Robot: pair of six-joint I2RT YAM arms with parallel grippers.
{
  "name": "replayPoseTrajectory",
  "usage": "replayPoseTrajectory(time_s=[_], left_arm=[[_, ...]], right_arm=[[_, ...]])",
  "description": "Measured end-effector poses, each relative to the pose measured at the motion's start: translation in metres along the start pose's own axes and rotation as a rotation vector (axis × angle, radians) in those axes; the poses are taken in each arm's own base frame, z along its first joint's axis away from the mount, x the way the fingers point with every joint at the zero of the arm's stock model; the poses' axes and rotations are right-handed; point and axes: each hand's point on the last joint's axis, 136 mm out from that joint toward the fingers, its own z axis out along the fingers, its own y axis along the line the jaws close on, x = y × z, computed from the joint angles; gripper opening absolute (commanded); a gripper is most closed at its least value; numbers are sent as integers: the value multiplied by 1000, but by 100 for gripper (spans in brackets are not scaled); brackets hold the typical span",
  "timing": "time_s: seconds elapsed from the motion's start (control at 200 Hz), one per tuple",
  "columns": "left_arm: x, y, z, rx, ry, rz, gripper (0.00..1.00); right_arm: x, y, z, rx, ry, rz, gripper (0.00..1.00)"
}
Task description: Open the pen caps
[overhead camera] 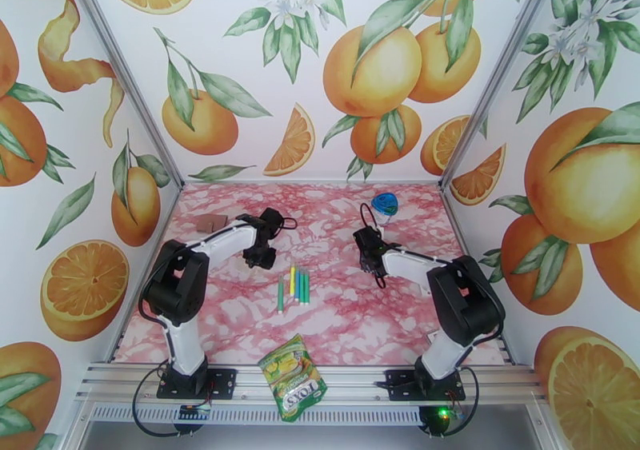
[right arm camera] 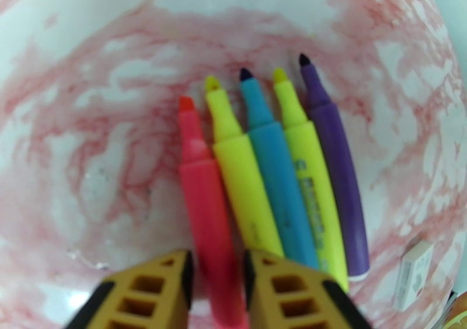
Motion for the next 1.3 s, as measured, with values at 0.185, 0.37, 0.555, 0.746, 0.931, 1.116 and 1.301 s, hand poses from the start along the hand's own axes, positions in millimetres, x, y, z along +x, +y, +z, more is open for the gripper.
replayPoseTrajectory(time_s=[0.185, 0.37, 0.555, 0.746, 0.931, 1.116, 1.301], left_arm=[[-2, 0, -2, 4, -10, -3, 36], [-10, -2, -12, 46, -57, -23, 43], [-18, 1, -25, 99, -122, -51, 54], [-16, 6, -33, 148, -179, -85, 60], [-16, 18, -42, 197, -242, -138, 61], [-18, 30, -51, 243, -308, -191, 63], [-16, 40, -58, 288, -362, -250, 69]], right_arm=[[-12, 5, -18, -33, -50, -14, 37], [-14, 27, -38, -116, -83, -66, 42], [-8, 68, -60, -266, -84, -115, 44], [-6, 116, -88, -425, -90, -171, 45], [13, 150, -92, -527, -30, -229, 45], [39, 174, -86, -586, 56, -283, 45], [54, 192, -88, -648, 106, -315, 46]])
